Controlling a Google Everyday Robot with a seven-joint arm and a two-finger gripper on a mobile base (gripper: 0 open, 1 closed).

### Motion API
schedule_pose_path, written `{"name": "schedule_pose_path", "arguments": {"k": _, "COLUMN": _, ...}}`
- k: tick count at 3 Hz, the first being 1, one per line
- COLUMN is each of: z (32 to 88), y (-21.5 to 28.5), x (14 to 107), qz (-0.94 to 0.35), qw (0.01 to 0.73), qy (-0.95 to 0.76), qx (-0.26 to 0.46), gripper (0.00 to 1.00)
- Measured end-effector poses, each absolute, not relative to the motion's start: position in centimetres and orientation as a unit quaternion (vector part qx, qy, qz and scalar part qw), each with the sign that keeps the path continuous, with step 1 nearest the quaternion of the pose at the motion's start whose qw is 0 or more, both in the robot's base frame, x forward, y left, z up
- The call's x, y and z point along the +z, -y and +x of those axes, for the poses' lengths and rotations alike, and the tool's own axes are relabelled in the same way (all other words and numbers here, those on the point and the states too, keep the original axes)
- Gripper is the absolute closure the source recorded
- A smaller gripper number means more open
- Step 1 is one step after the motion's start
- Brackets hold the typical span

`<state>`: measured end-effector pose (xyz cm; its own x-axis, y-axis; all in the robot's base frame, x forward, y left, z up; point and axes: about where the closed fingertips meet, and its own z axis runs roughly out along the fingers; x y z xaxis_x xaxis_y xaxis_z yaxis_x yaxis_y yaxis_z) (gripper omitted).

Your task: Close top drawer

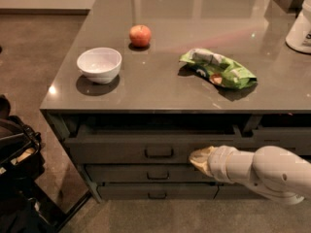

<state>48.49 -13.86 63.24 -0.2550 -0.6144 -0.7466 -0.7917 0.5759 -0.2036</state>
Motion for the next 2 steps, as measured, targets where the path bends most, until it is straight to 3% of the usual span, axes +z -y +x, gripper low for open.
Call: {"name": "schedule_pose_path", "arguments": {"k": 2, "z": 51.61, "y": 13.08, "x": 63.9, "qz": -0.469, "qw": 0.423, "qy": -0.766, "qx": 0.12, "gripper": 1.0}}
